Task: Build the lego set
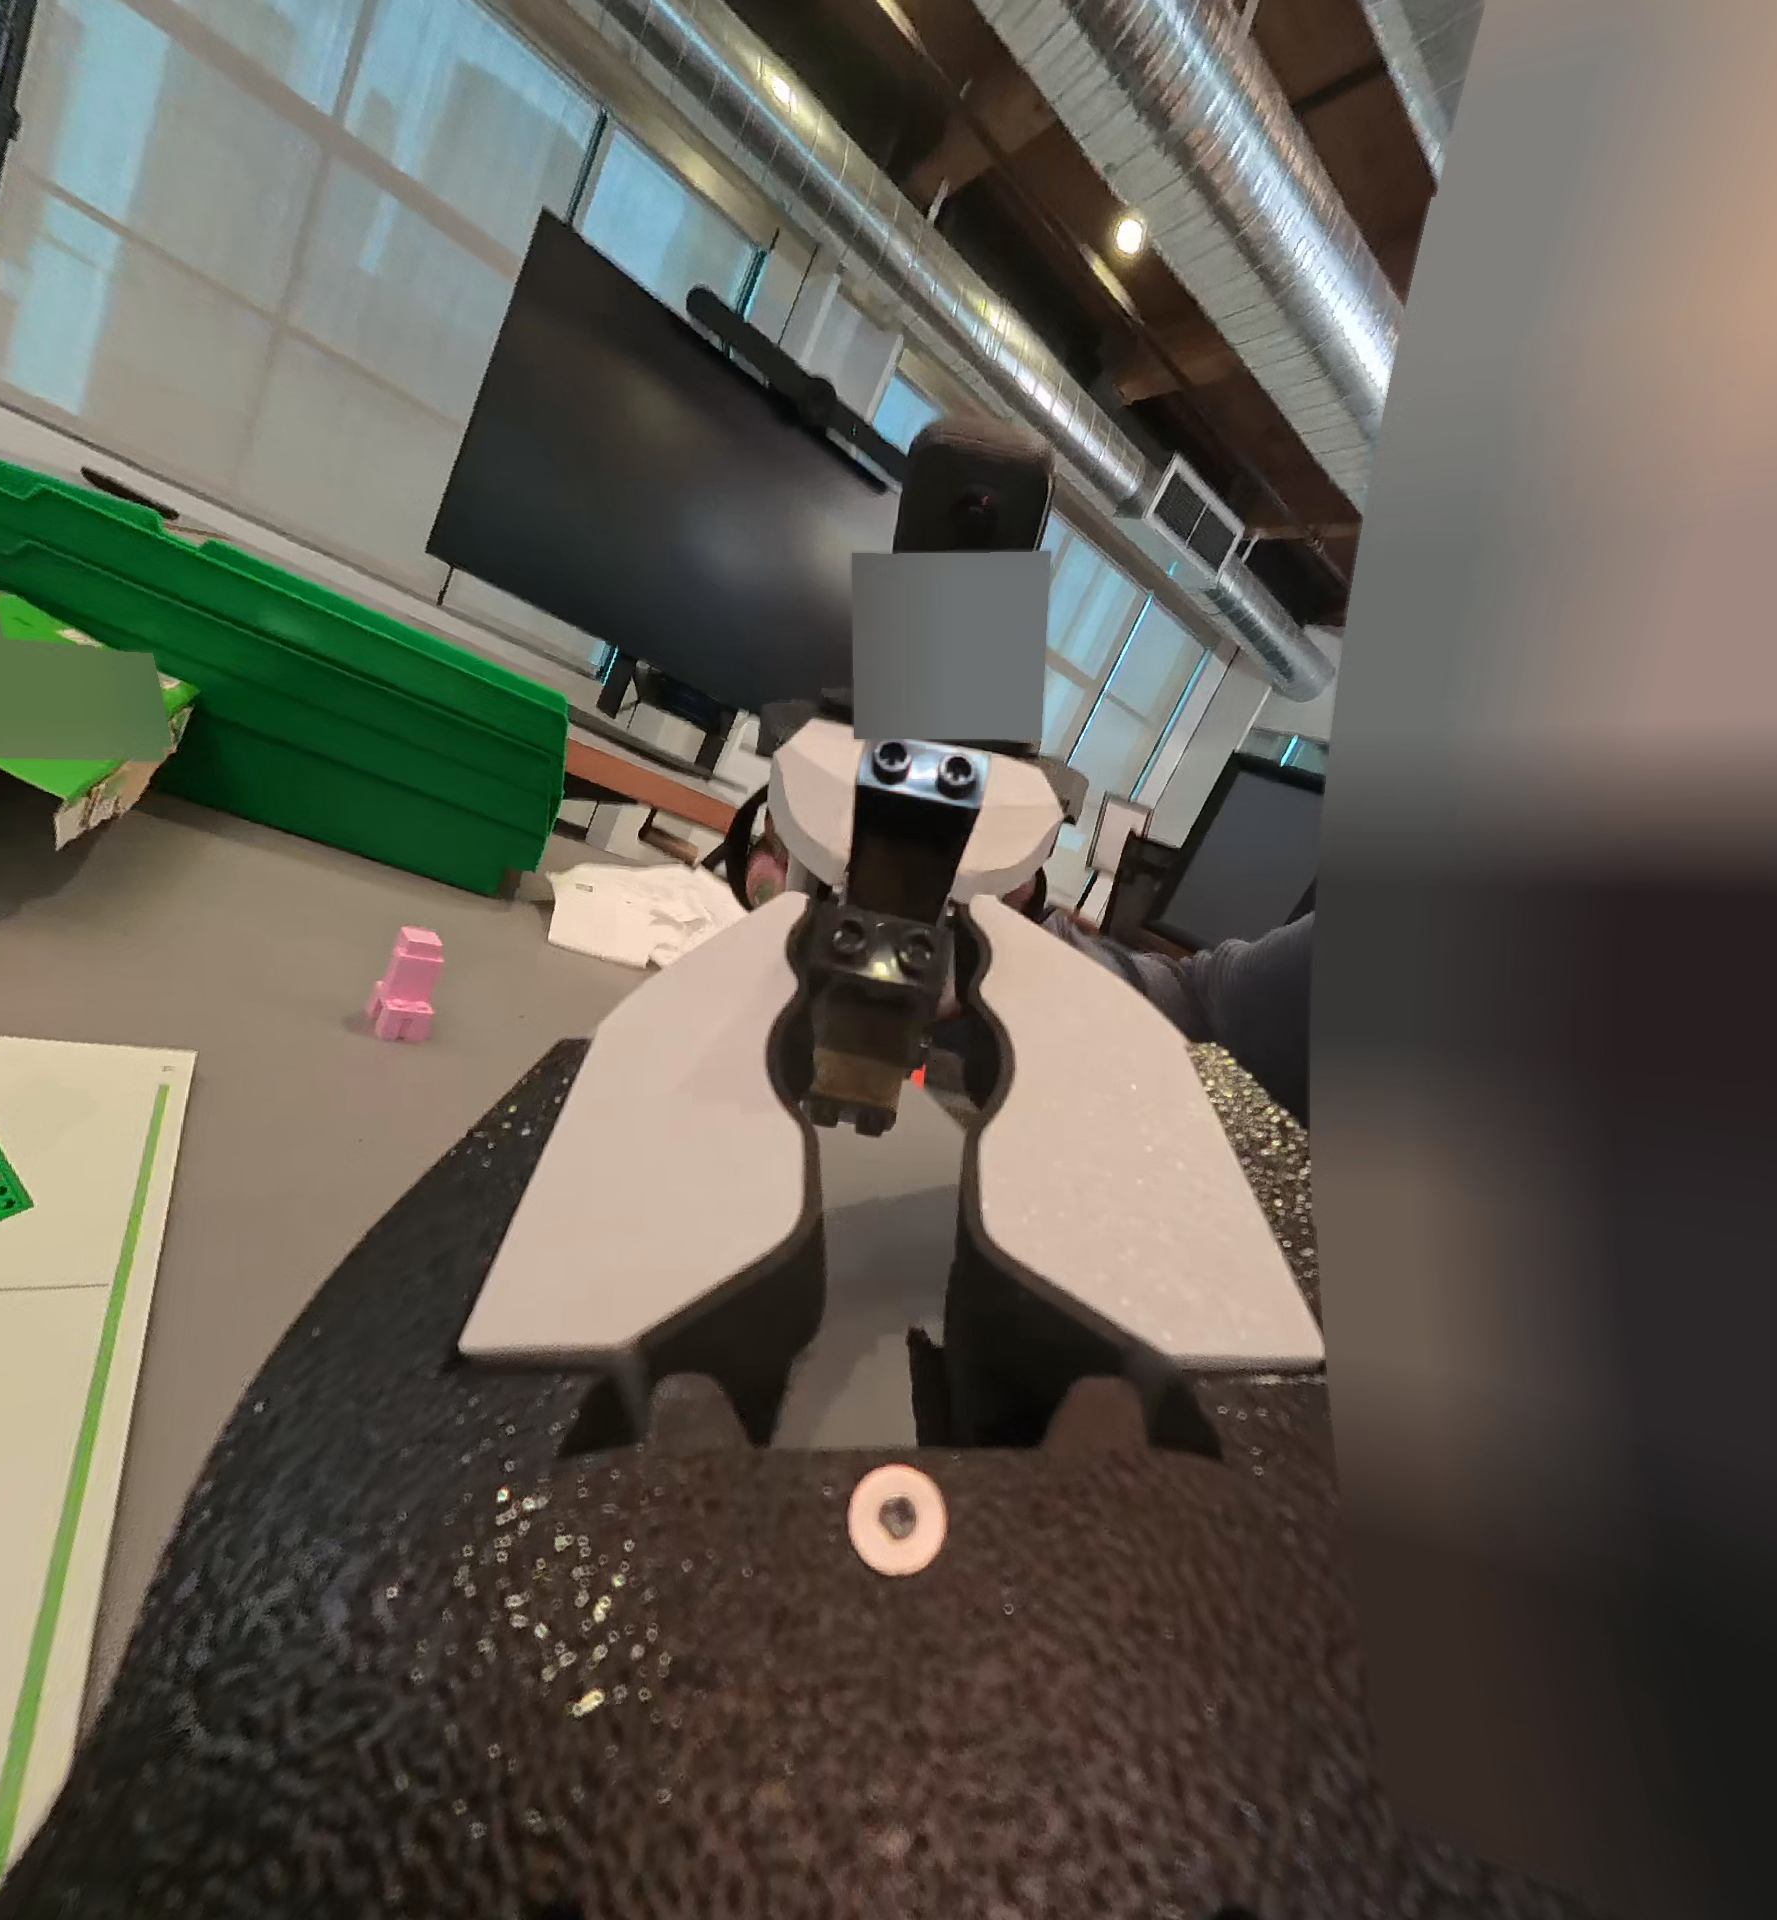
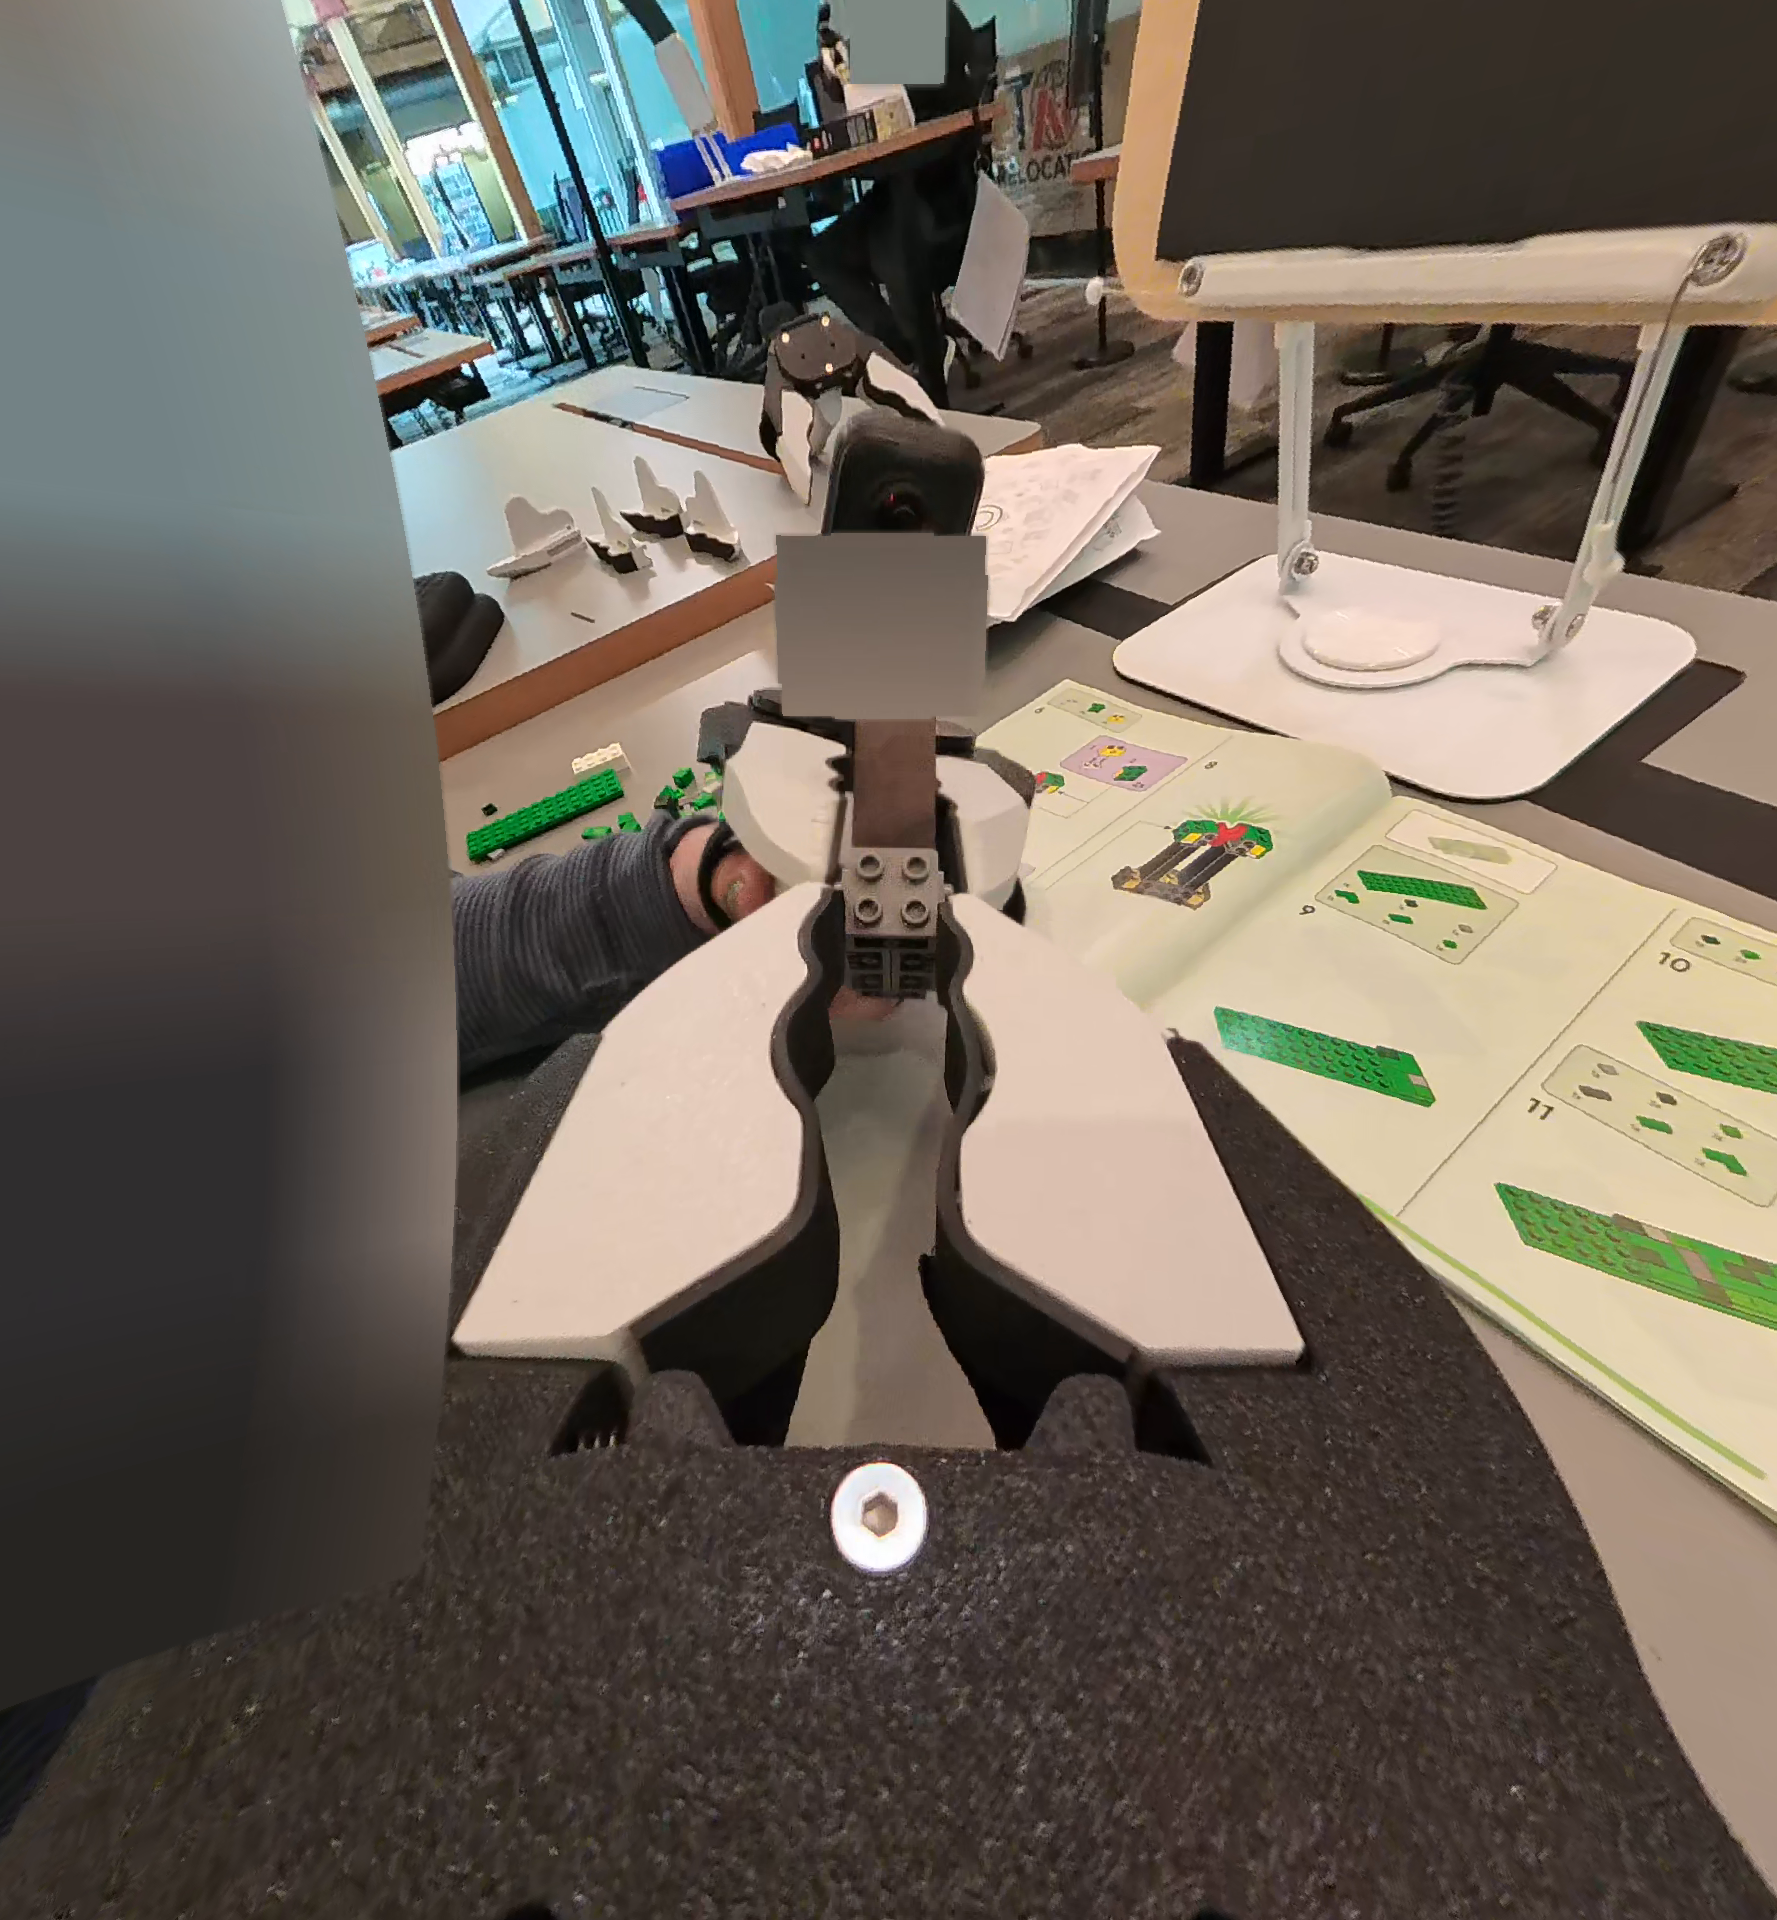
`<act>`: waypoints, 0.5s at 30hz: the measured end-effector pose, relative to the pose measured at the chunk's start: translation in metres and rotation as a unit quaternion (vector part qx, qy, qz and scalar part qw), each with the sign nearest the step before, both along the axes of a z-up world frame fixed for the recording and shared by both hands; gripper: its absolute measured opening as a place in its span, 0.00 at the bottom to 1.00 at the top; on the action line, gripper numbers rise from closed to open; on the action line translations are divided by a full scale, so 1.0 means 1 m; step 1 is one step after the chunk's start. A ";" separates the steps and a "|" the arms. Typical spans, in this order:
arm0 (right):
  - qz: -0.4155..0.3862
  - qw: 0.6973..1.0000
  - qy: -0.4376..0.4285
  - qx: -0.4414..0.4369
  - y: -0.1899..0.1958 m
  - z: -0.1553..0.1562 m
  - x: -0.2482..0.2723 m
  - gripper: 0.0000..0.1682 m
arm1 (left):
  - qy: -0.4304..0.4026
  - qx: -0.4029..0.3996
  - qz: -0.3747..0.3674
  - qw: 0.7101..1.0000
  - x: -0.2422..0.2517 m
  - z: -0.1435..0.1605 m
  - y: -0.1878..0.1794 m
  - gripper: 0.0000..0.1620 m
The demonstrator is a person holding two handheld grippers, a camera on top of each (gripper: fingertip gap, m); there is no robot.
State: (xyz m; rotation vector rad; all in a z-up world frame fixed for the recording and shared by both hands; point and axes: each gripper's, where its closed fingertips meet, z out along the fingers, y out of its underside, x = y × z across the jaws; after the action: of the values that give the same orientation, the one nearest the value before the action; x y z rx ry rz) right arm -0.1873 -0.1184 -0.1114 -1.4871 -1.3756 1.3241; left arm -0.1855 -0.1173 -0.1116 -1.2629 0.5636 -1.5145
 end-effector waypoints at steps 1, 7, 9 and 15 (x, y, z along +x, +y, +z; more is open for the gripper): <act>0.002 1.000 -0.008 0.007 0.000 -0.003 0.001 0.10 | 0.013 -0.002 -0.001 1.000 0.001 -0.003 0.000 0.14; -0.023 0.997 -0.060 0.047 0.015 -0.030 0.021 0.19 | 0.217 -0.016 0.039 0.975 0.006 -0.051 0.008 0.14; -0.040 0.996 -0.065 0.038 0.021 -0.038 0.030 0.19 | 0.293 -0.009 0.052 0.955 0.006 -0.068 0.009 0.14; -0.035 0.995 -0.091 0.009 0.018 -0.066 0.044 0.19 | 0.426 -0.019 0.059 0.902 0.008 -0.110 0.005 0.14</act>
State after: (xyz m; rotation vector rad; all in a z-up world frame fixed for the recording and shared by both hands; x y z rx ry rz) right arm -0.1432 -0.1005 -0.1771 -1.6625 -1.4301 1.1529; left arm -0.1778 -0.1122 -0.2219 -1.9475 0.9882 -0.8086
